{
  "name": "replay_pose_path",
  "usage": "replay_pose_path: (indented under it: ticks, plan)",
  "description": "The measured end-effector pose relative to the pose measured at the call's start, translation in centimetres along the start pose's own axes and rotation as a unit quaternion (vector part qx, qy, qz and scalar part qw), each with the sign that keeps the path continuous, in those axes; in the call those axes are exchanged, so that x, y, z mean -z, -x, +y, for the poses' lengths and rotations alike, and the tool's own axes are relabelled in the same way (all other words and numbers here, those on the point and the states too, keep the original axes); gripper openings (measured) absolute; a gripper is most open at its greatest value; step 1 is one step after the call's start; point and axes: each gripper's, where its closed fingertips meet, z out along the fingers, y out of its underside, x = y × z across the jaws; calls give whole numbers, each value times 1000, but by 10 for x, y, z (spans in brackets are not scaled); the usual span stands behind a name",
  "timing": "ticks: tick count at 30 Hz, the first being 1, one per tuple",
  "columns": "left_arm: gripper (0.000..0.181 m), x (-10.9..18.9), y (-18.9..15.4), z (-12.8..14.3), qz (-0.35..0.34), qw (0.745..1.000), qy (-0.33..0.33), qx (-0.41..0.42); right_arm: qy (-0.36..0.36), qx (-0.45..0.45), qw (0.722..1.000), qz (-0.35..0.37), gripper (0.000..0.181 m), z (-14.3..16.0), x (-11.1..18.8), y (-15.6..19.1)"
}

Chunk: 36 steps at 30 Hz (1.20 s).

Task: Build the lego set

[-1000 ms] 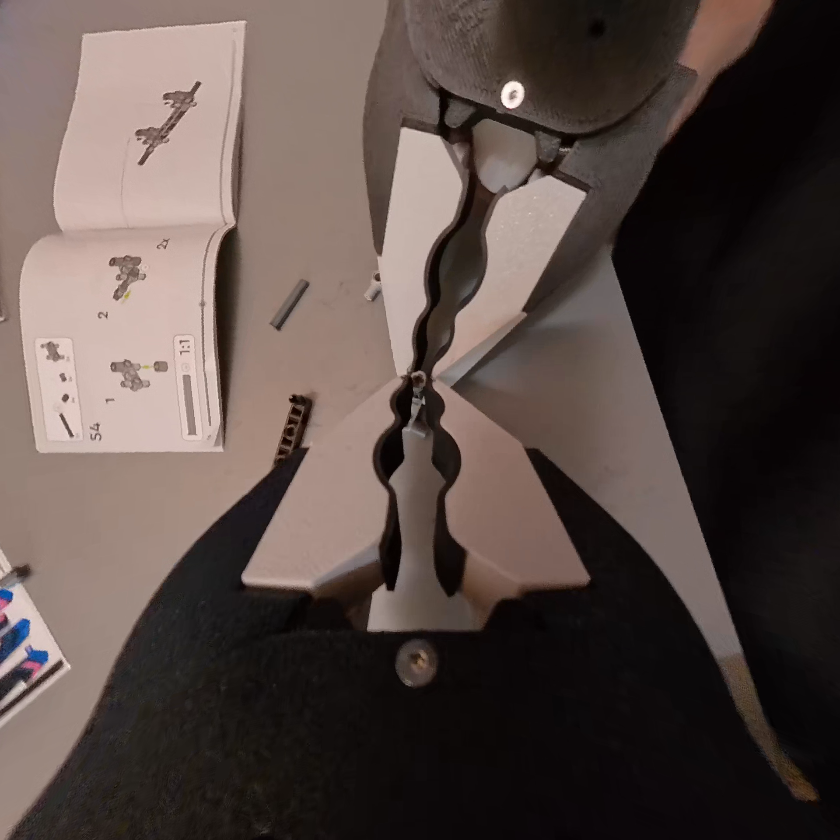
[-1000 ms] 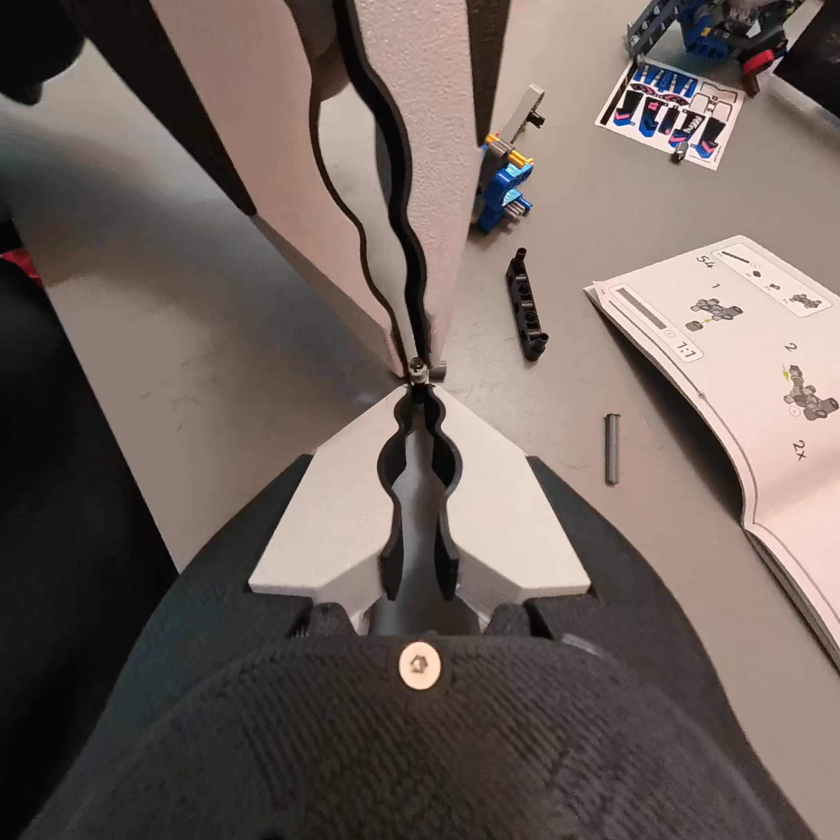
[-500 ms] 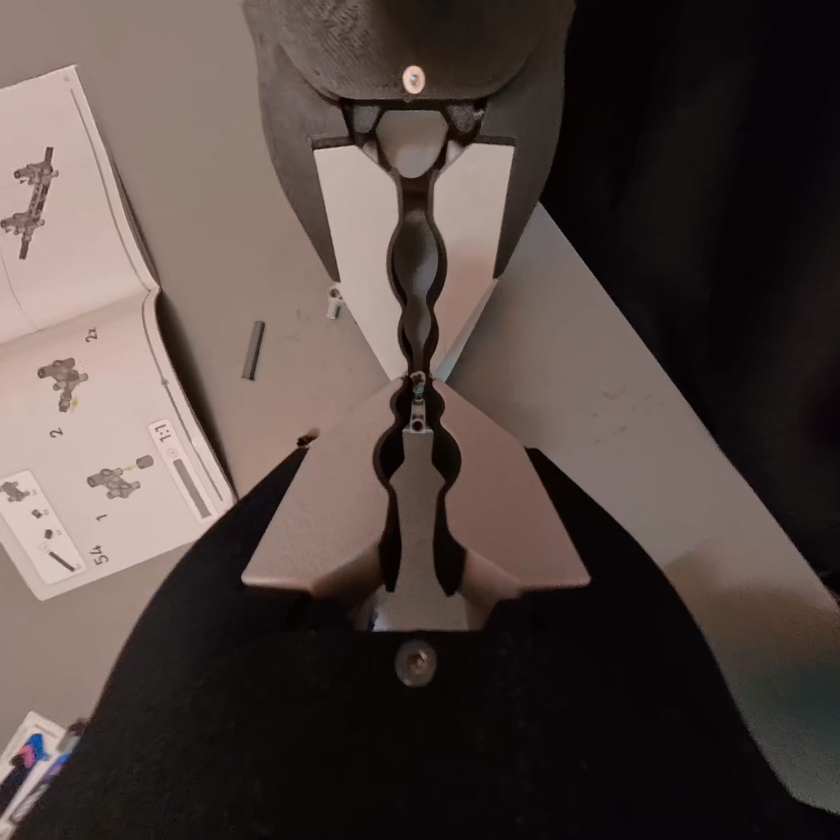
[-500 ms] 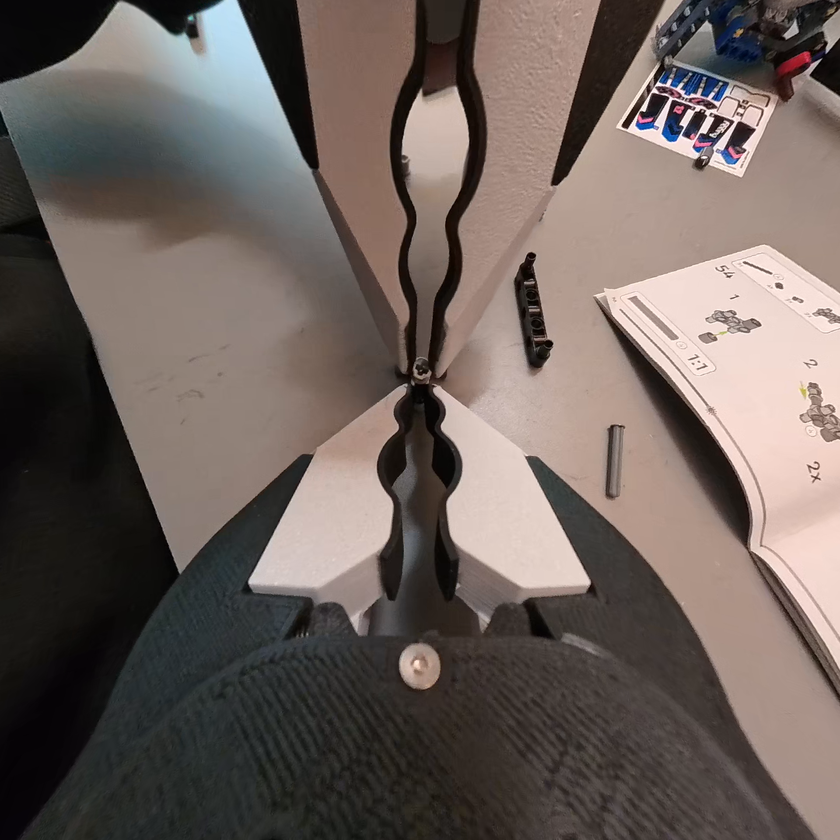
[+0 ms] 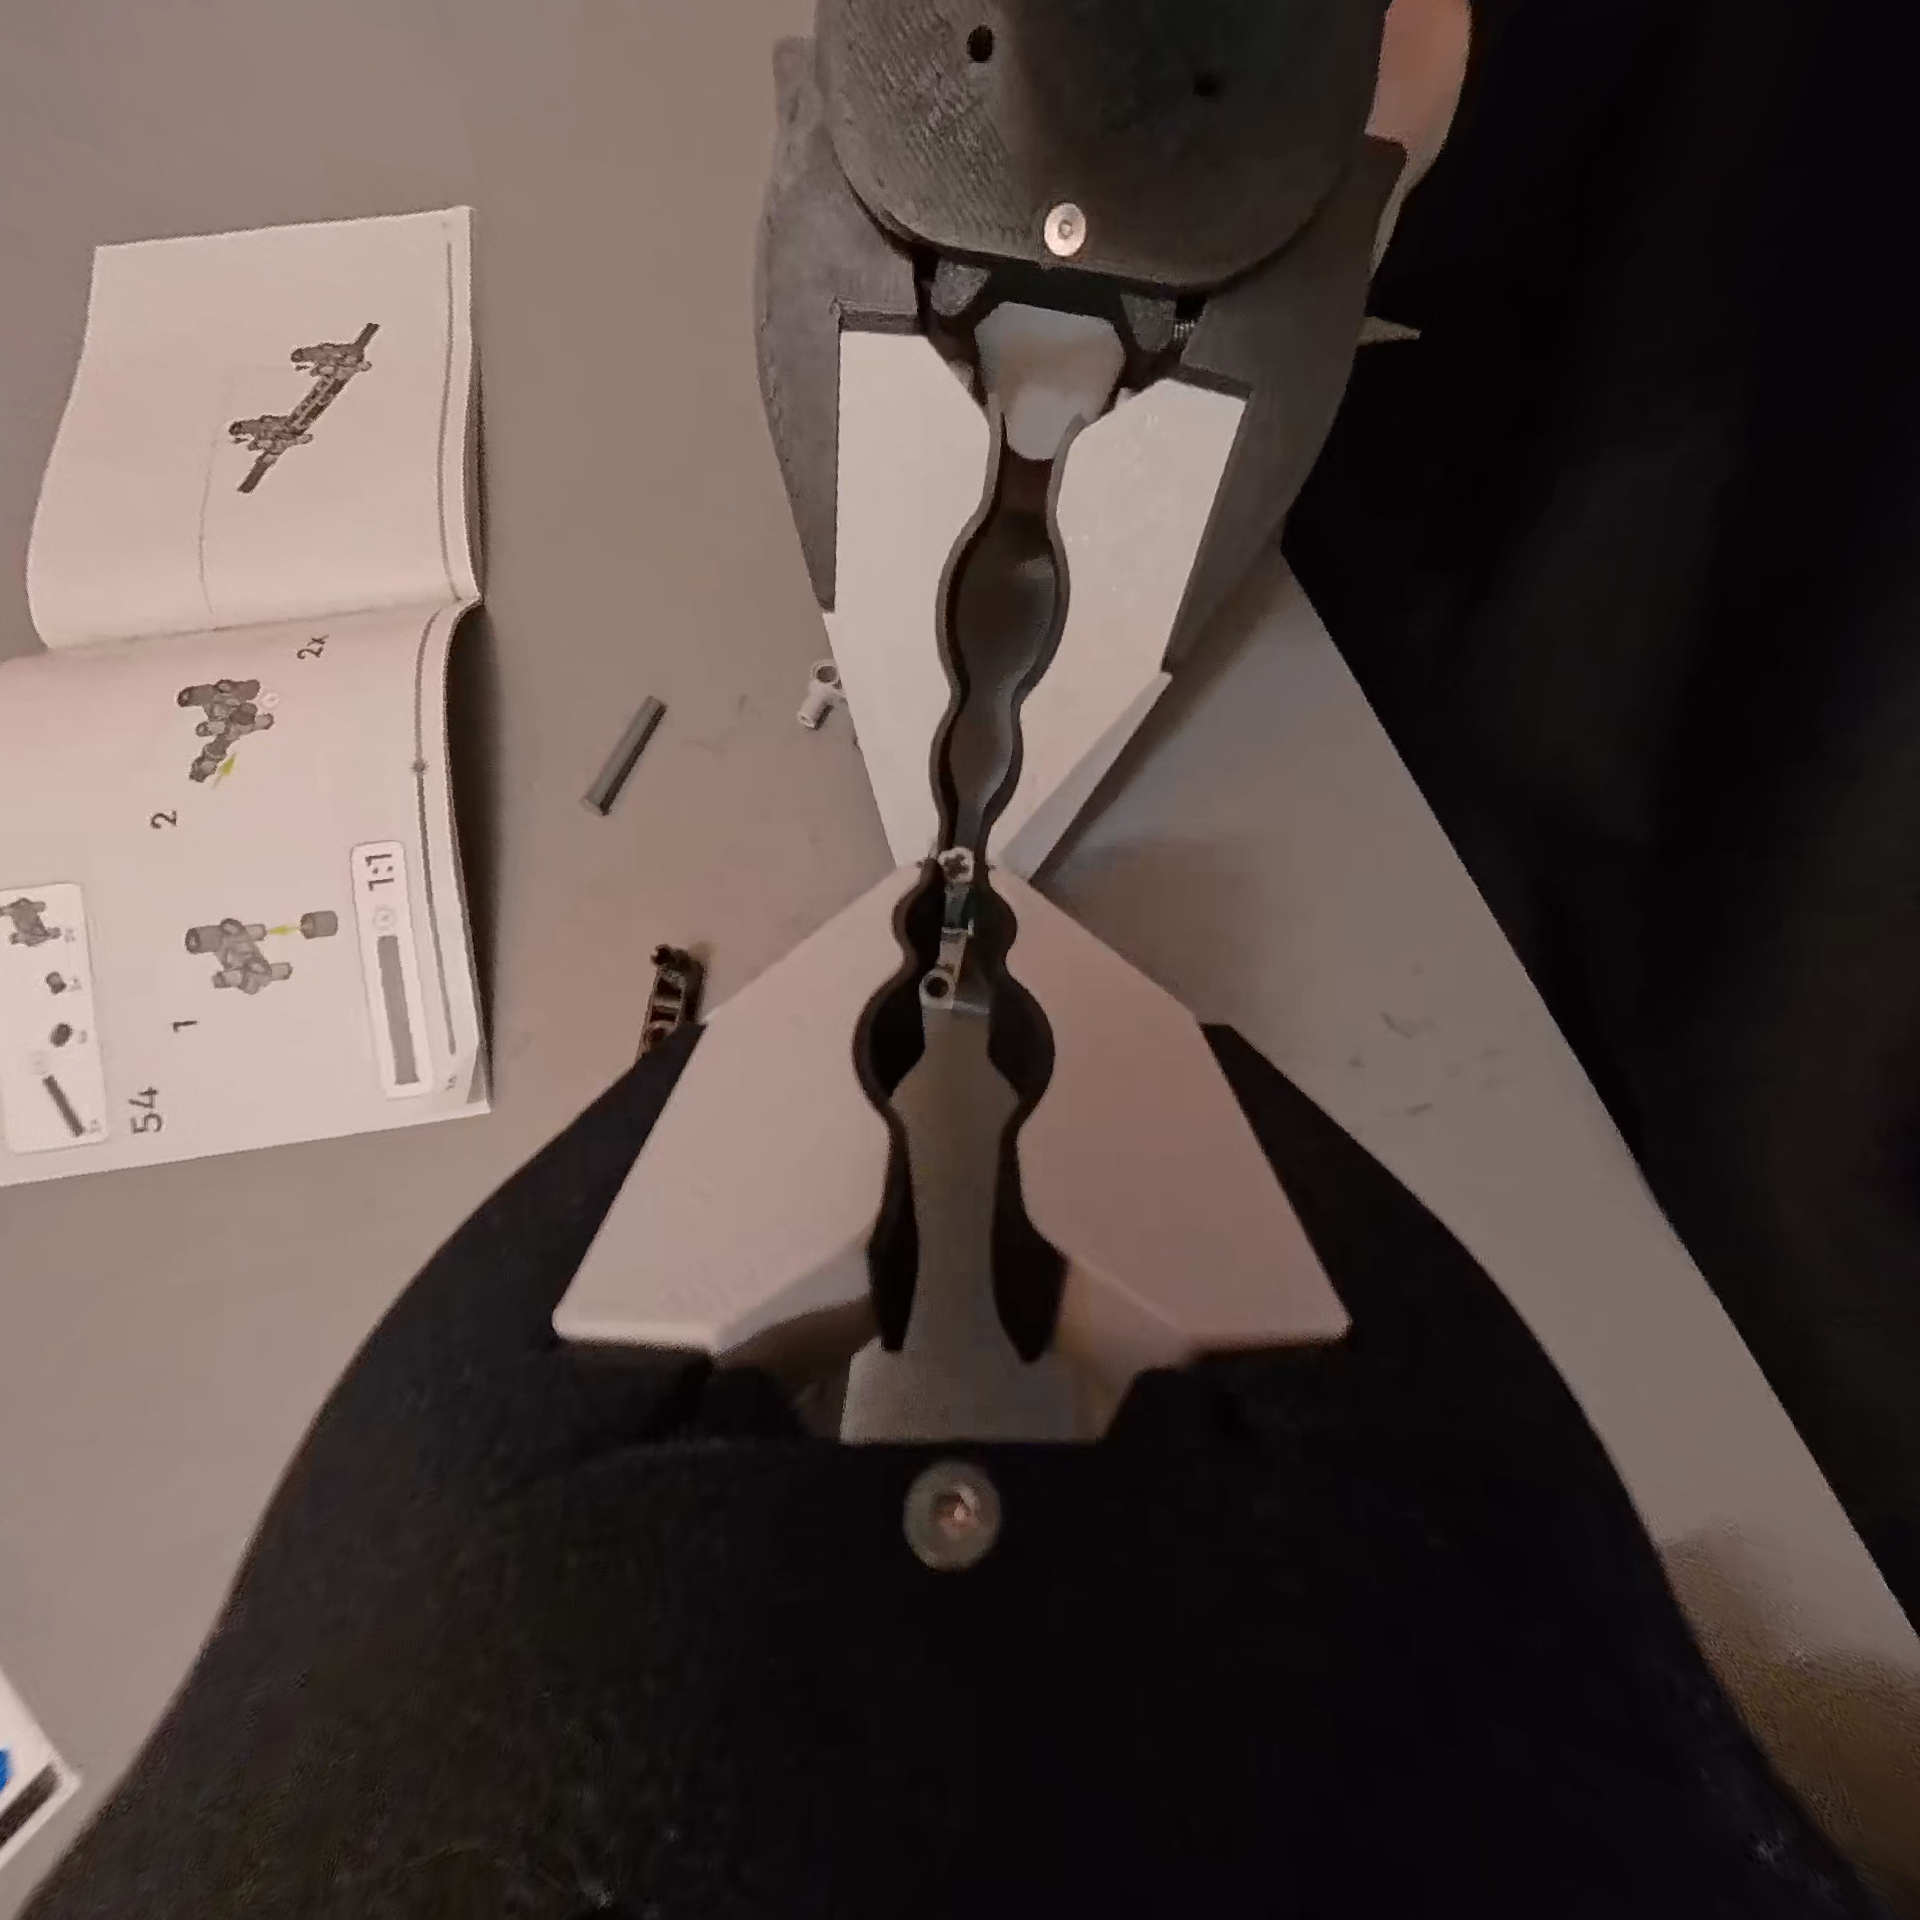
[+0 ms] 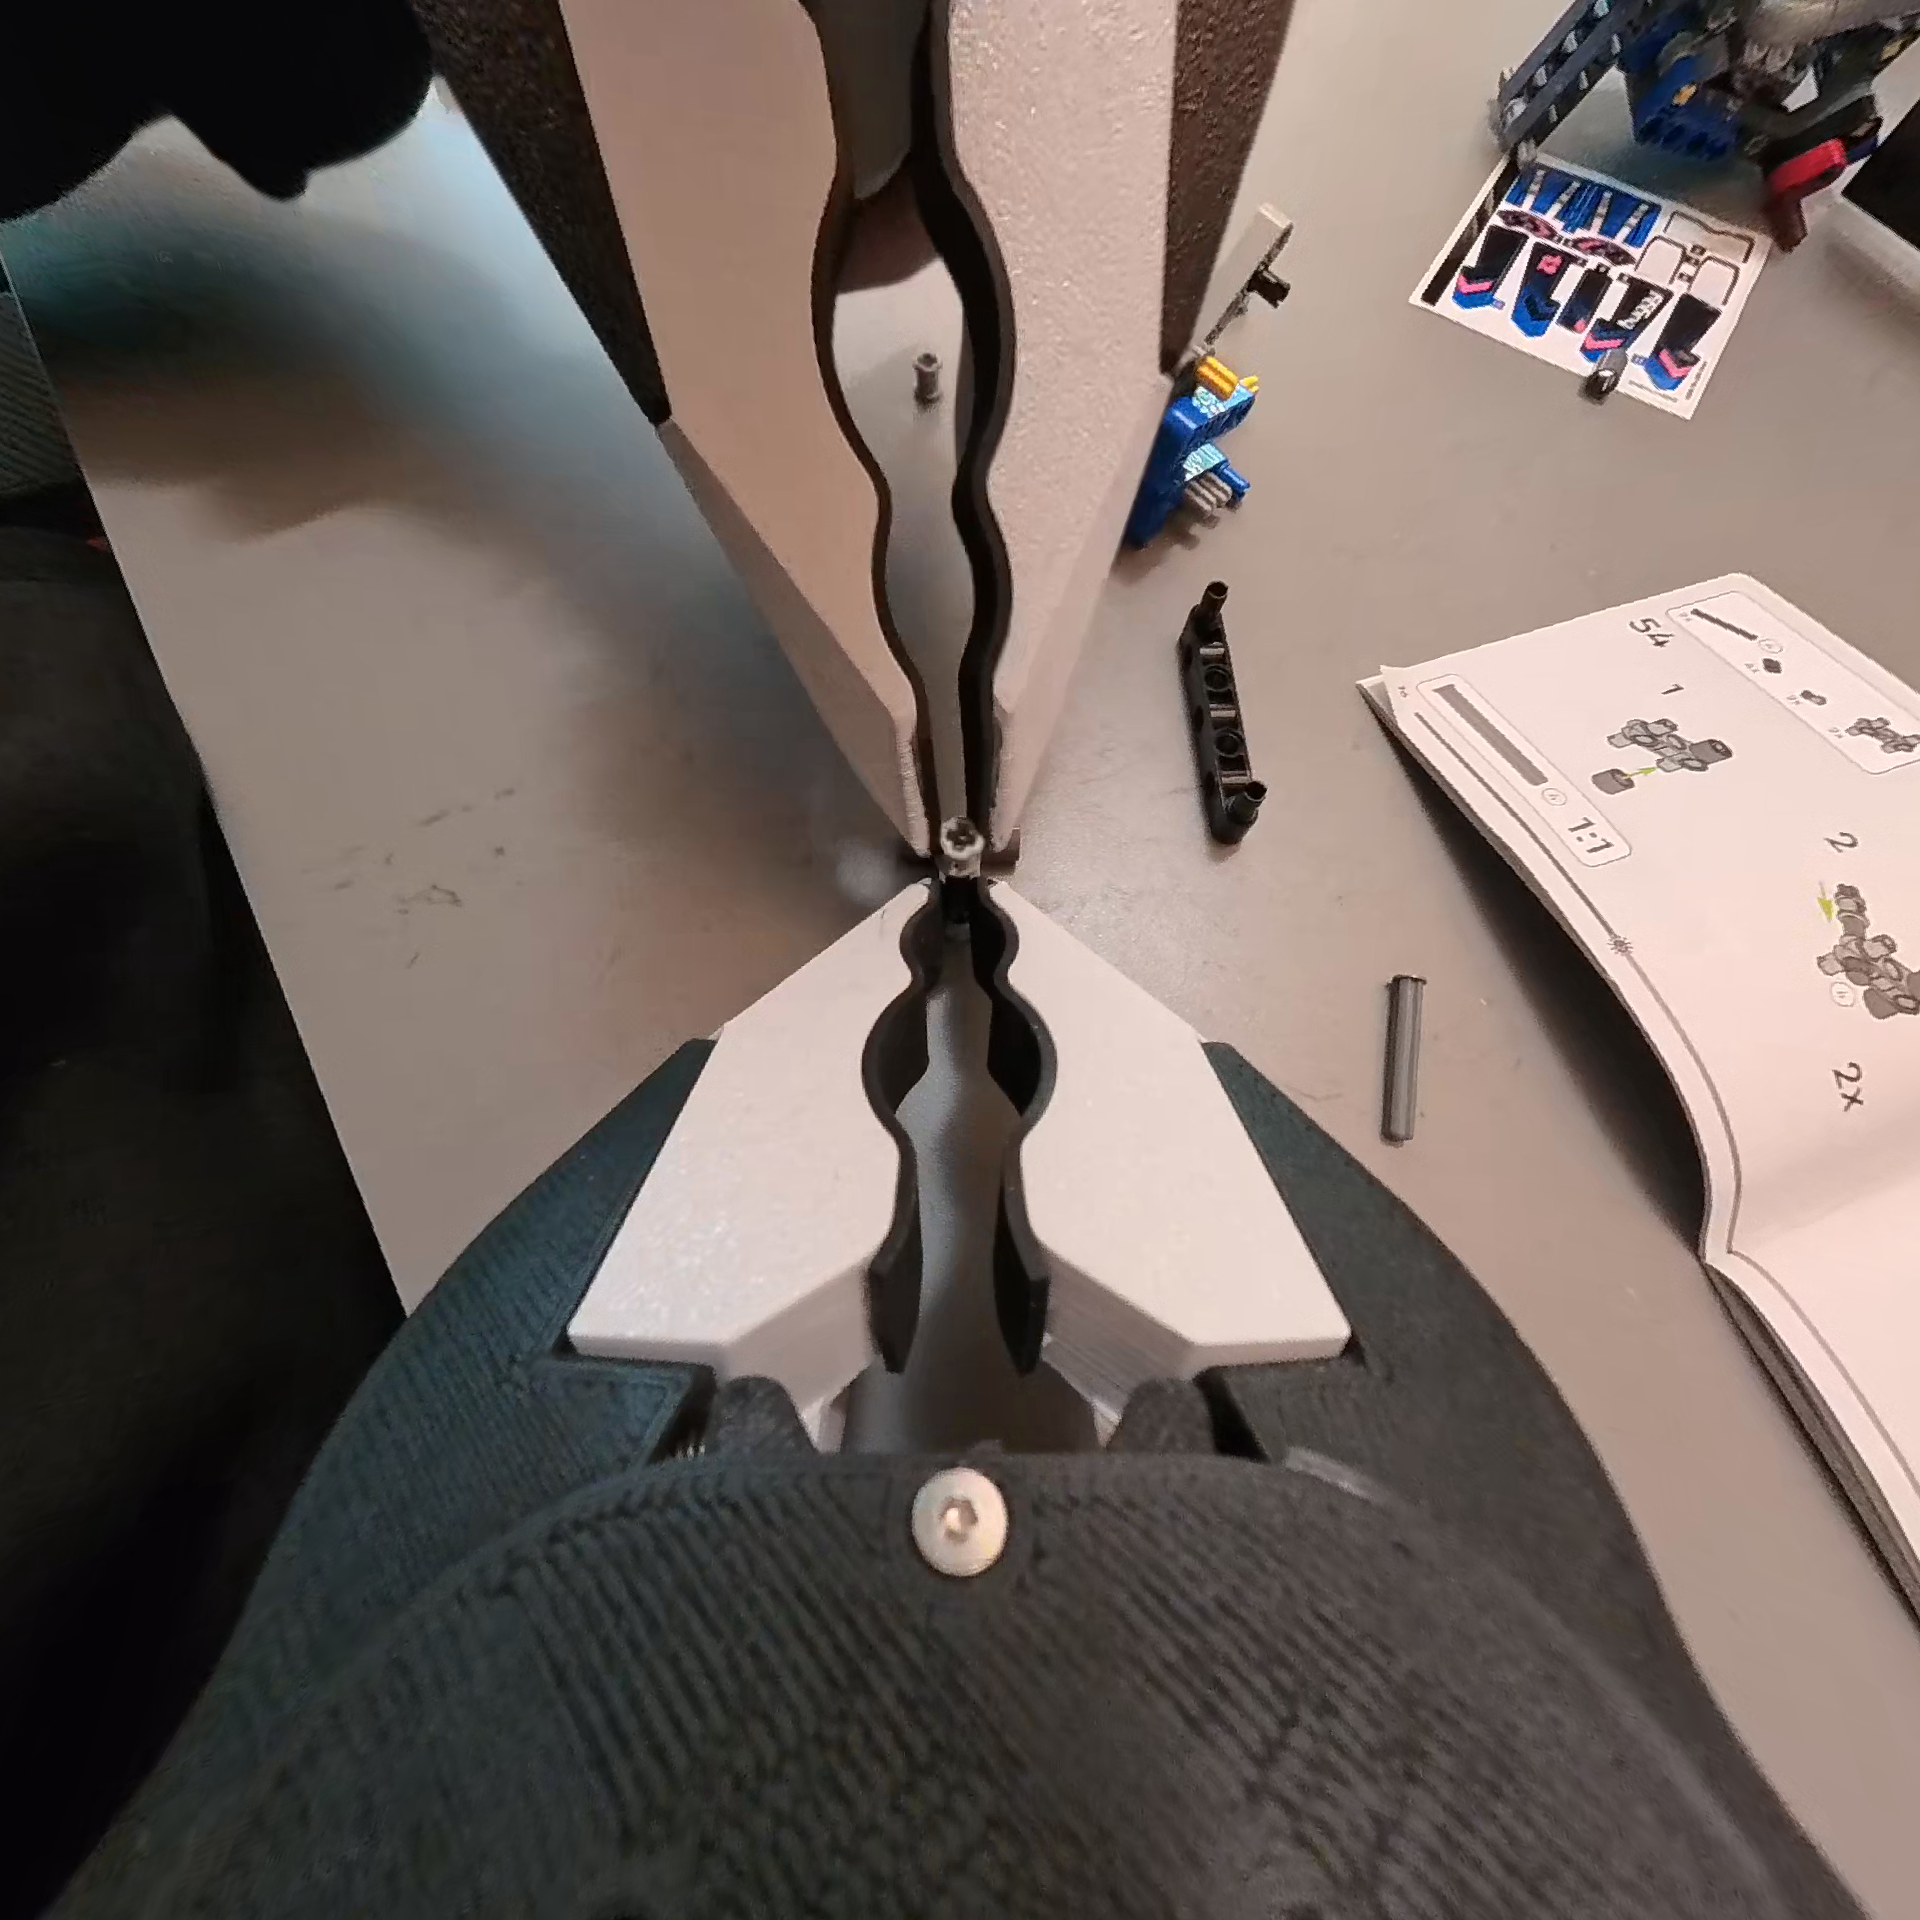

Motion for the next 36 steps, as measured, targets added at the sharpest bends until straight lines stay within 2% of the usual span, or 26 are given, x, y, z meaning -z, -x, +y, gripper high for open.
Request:
replay_pose_path:
  ticks: [7,14,22,28,36]
  plan:
    - [2,-1,1,0,-3,999,31,-17,0,-3,1000,-1,3,0,0,0]
    - [2,0,0,0,4,999,-25,41,0,-6,1000,-4,3,0,0,0]
    - [3,1,1,1,-22,997,-45,-57,0,-8,1000,-10,3,0,-1,0]
    - [2,0,0,2,2,1000,-30,-3,0,-2,1000,-9,3,0,-1,1]
    - [2,-2,1,5,-6,1000,-13,13,1,-2,1000,-5,4,-1,-2,0]
